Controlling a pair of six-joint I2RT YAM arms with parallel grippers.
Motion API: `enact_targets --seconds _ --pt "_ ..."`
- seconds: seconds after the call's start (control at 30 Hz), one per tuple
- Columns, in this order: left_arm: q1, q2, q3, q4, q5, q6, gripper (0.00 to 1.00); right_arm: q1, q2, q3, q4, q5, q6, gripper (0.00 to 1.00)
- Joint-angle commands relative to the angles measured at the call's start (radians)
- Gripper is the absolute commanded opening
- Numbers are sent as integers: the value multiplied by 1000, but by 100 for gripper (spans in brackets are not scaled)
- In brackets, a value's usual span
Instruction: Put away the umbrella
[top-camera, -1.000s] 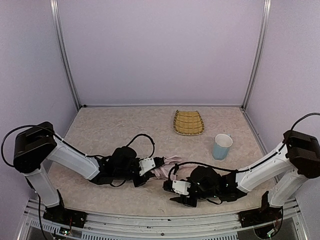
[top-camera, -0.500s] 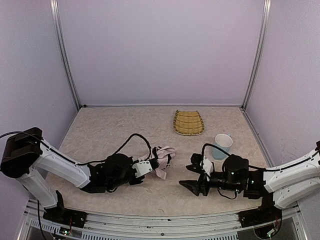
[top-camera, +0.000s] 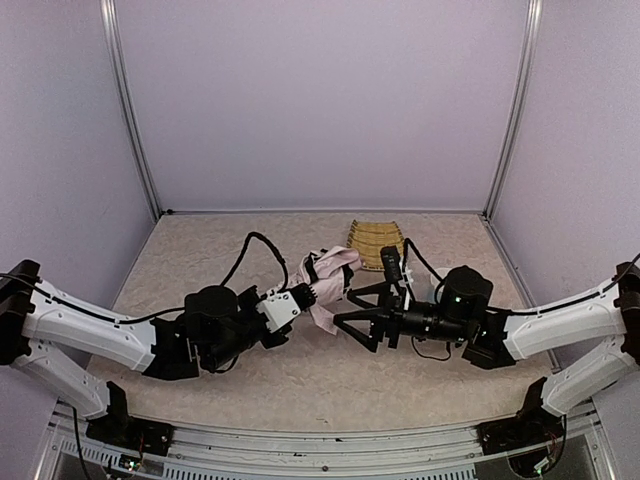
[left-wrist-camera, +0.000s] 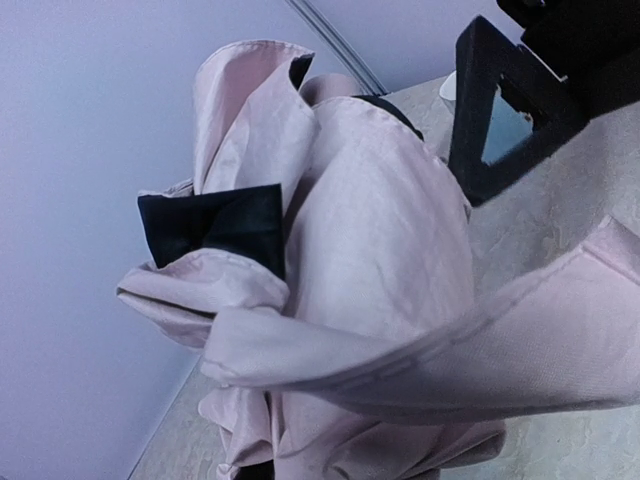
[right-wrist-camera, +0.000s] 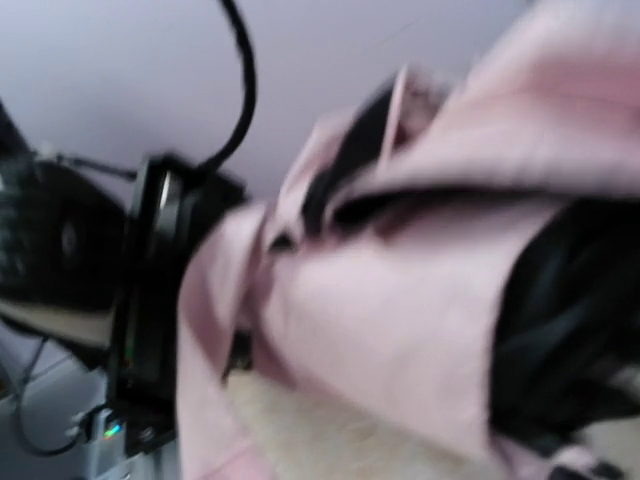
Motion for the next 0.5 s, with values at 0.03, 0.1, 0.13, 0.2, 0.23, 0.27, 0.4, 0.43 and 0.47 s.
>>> enact_targets --seconds 0.03,0.1,0.13,0.2,0.23,0.27,0.4,0.43,0.47 --pt "-6 -6 78 0 -17 20 0 1 127 47 136 -161 100 94" --pt "-6 0 94 -16 -22 27 0 6 158 63 139 -186 100 83" --pt "-4 1 98 -19 -22 28 0 6 167 66 141 -194 103 76" --pt "-3 1 102 -20 -16 29 0 6 184 68 154 -206 112 56" --pt "-2 1 103 -21 -12 28 0 5 190 70 159 -210 116 46" --pt "-1 2 104 -22 -10 29 0 6 197 75 159 -216 118 40" --pt "0 5 104 -33 -11 28 0 6 203 79 178 -245 117 33" --pt "0 6 104 -39 -10 28 0 5 199 76 178 -243 116 34" --pt "0 5 104 -42 -10 26 0 5 193 73 172 -239 112 34"
